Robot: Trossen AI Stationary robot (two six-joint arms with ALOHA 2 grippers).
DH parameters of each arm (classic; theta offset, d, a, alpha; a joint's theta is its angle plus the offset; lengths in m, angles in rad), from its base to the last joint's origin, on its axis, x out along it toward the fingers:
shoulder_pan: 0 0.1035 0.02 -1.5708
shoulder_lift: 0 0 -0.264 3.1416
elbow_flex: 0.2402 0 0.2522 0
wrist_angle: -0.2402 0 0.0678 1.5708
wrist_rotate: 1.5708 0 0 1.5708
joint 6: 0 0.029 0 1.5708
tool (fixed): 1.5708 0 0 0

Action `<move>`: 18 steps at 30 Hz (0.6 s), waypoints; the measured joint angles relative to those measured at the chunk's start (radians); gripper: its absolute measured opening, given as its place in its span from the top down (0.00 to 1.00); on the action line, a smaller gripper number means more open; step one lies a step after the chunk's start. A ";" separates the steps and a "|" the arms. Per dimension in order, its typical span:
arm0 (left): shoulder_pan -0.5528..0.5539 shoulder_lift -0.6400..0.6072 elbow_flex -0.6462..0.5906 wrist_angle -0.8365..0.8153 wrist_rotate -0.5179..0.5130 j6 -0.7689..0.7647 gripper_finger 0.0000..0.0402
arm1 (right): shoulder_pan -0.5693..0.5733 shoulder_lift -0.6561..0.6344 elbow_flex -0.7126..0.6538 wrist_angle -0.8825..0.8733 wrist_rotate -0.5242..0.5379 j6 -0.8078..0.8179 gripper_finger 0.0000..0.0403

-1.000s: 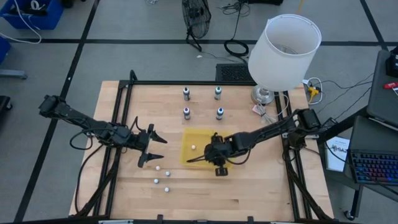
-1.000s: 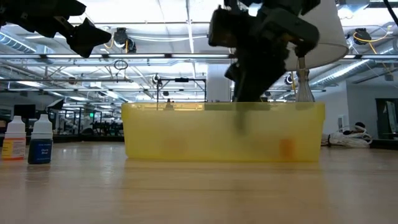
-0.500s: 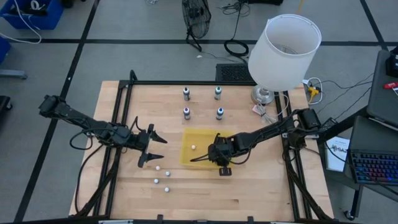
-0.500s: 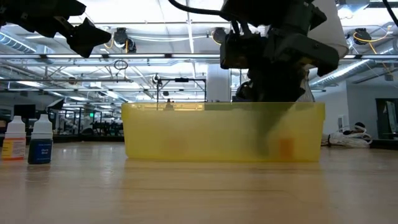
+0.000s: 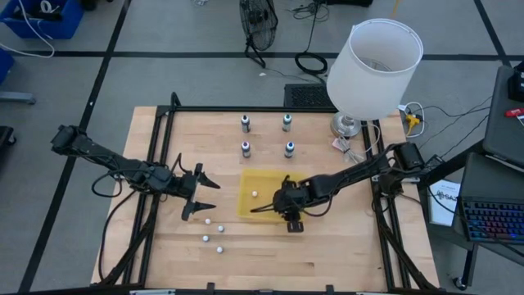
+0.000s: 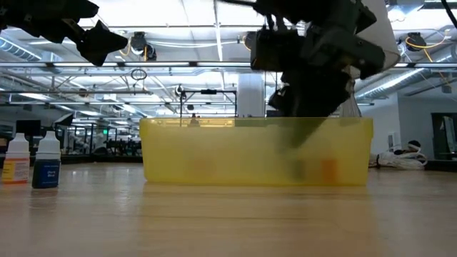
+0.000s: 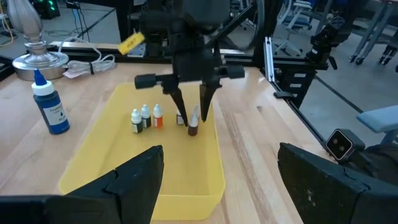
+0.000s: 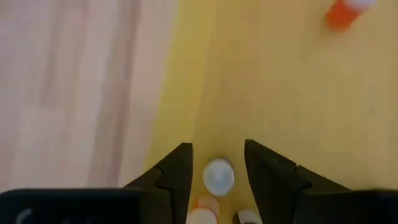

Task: Pick & Place food coloring
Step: Put the small yellow food coloring bottle into the yellow container

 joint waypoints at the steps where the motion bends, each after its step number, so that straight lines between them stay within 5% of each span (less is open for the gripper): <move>1: 0.000 0.000 0.000 0.001 0.000 -0.001 0.23 | 0.000 -0.011 0.003 0.003 0.000 0.000 0.66; 13: 0.000 0.000 0.000 -0.052 0.001 -0.117 0.23 | 0.000 -0.379 0.011 0.001 0.002 0.020 0.67; 18: 0.001 0.000 0.000 -0.108 0.001 -0.228 0.23 | 0.030 -0.553 -0.083 0.010 0.004 0.061 0.67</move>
